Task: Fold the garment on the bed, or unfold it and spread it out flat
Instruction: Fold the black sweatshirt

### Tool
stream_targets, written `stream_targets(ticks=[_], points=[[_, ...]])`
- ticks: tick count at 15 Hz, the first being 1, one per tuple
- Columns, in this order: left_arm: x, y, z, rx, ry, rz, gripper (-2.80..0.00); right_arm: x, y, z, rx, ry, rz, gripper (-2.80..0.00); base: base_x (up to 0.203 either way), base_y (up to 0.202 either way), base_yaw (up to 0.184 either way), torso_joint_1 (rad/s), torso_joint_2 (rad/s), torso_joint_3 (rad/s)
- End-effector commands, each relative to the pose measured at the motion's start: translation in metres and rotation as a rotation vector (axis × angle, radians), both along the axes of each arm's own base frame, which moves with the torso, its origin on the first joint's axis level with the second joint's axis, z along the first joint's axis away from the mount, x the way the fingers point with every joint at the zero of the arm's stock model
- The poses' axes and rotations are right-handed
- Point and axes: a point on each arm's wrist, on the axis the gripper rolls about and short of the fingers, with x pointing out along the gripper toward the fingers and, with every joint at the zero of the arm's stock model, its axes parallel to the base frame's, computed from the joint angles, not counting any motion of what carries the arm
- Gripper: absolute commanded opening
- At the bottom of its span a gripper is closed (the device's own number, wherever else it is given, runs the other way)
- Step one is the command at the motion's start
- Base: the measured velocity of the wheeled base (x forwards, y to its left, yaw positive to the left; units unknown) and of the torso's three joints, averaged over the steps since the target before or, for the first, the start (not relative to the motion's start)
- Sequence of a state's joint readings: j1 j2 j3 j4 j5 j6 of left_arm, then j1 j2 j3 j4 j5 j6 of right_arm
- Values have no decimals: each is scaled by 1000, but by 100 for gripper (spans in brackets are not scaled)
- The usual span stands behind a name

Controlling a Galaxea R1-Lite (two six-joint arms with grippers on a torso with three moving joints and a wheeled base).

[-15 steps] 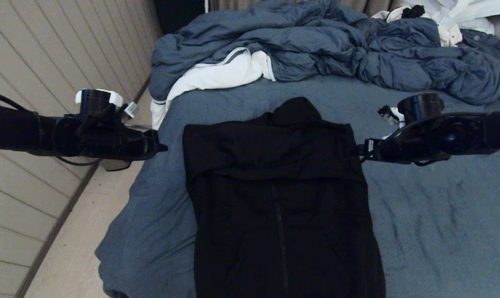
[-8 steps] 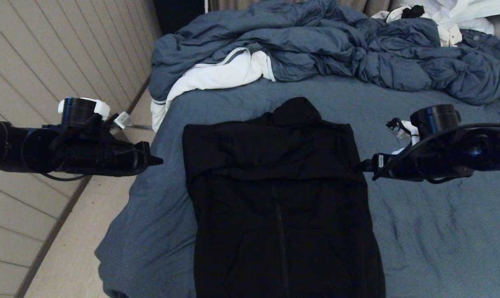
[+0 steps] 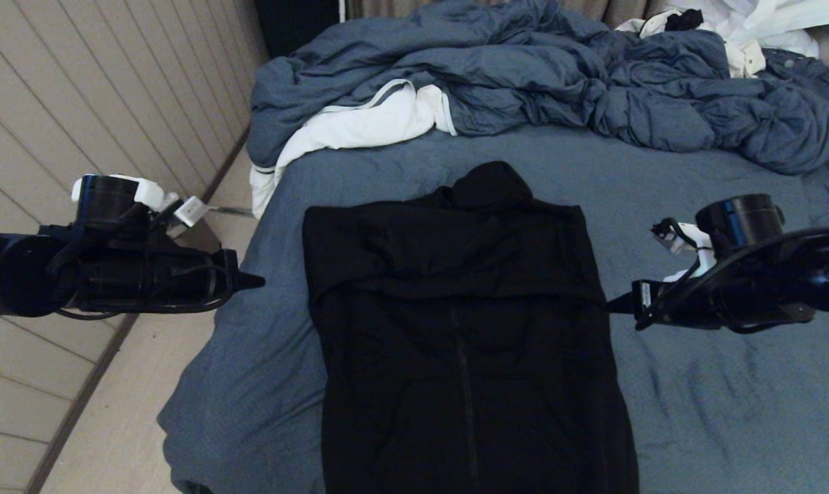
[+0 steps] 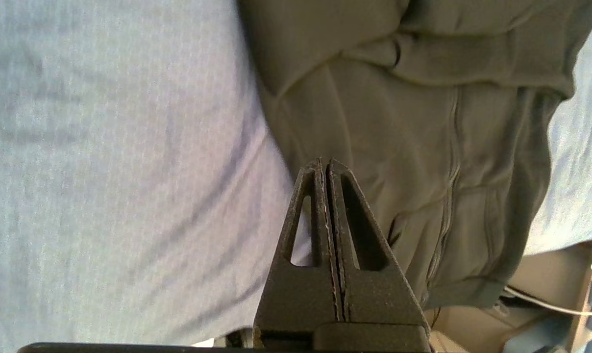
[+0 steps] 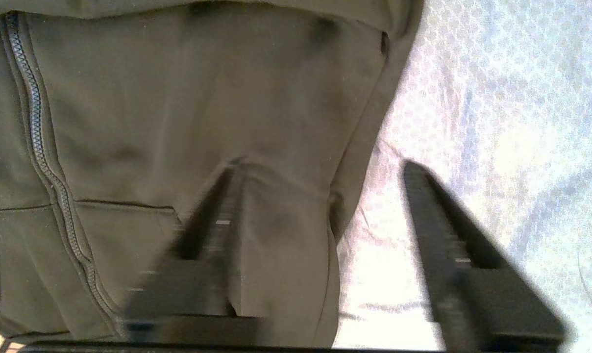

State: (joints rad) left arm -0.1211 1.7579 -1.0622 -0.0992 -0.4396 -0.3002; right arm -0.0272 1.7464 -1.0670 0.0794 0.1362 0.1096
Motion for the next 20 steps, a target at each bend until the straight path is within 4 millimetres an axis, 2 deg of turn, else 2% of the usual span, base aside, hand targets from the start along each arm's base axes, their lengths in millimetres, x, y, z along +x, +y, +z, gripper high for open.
stream_targets(ticks=[1,3,6,11,15,20], points=[[-6,1,-1,-2,7,-2,-280,-5,2,-1,4,8,5,-280,0,0,0,0,0,0],[-12,1,-7,1,26,-4,-280,-12,5,-5,5,27,17,-280,0,0,0,0,0,0],[-22,2,-16,4,61,-7,-280,-33,8,-21,28,93,47,-280,0,0,0,0,0,0],[-46,-4,-49,19,121,-34,-280,-70,8,-57,26,240,98,-280,0,0,0,0,0,0],[-47,-7,-56,18,91,-43,-280,-102,7,-88,21,299,122,-280,0,0,0,0,0,0],[-44,-7,-56,14,63,-38,-280,-101,3,-127,18,213,143,-280,0,0,0,0,0,0]])
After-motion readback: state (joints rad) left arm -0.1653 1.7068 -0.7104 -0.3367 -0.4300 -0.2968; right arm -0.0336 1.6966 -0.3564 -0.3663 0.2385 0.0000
